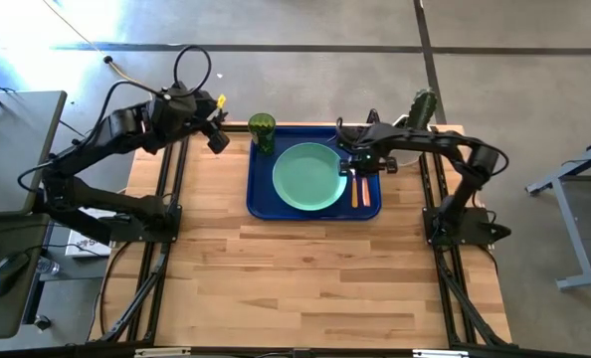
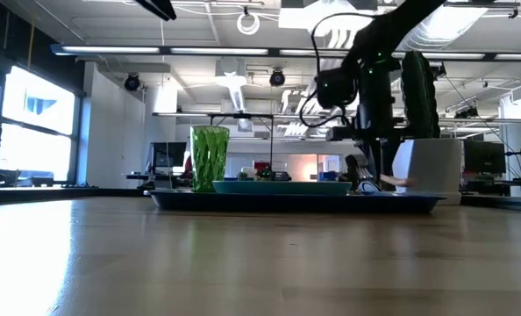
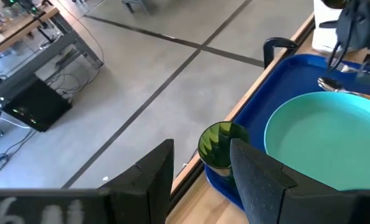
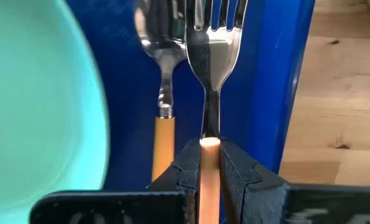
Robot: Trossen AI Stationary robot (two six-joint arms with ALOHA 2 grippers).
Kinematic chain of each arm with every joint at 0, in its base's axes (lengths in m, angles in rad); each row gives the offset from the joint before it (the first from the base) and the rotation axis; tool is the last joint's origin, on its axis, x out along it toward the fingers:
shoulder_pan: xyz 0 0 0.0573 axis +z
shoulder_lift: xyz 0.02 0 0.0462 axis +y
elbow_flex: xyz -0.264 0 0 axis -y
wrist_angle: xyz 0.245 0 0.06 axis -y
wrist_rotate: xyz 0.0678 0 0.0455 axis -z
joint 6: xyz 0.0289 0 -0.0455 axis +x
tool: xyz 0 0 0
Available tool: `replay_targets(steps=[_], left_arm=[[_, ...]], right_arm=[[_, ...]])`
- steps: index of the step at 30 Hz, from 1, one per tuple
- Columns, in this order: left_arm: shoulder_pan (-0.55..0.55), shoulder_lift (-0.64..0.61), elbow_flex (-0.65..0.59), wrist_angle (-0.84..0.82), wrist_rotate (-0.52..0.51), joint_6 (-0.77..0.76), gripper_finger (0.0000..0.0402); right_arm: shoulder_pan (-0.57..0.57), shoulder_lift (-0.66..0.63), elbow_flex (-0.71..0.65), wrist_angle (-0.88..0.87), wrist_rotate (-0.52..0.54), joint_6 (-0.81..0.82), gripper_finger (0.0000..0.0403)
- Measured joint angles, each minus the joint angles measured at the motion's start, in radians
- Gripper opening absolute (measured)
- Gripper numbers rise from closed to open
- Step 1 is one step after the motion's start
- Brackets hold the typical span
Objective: Pick and place plate/cup/fork/spoon on tray
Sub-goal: Put the light orange on the blue serving tray
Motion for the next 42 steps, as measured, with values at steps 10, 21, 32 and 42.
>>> replay_targets(steps=[10,21,32,42], left_arm=[[0.042,0.000,0.000,0.000,0.045,0.000,0.0147],[0.074,0.000,0.000,0.000,0.066,0.000,0.0147],[0.093,0.000,0.000,0.000,0.066,0.027,0.0147],[0.093,0.000,0.000,0.000,0.066,0.027,0.0147]], right_arm=[[-0.039,0.063,0.000,0.002,0.047,-0.015,0.0015],[-0.056,0.065,-0.088,0.130,0.015,0.005,0.0015],[-0.056,0.065,-0.111,0.151,-0.008,0.006,0.0037],[-0.056,0.065,-0.111,0.153,-0.017,0.023,0.0045]])
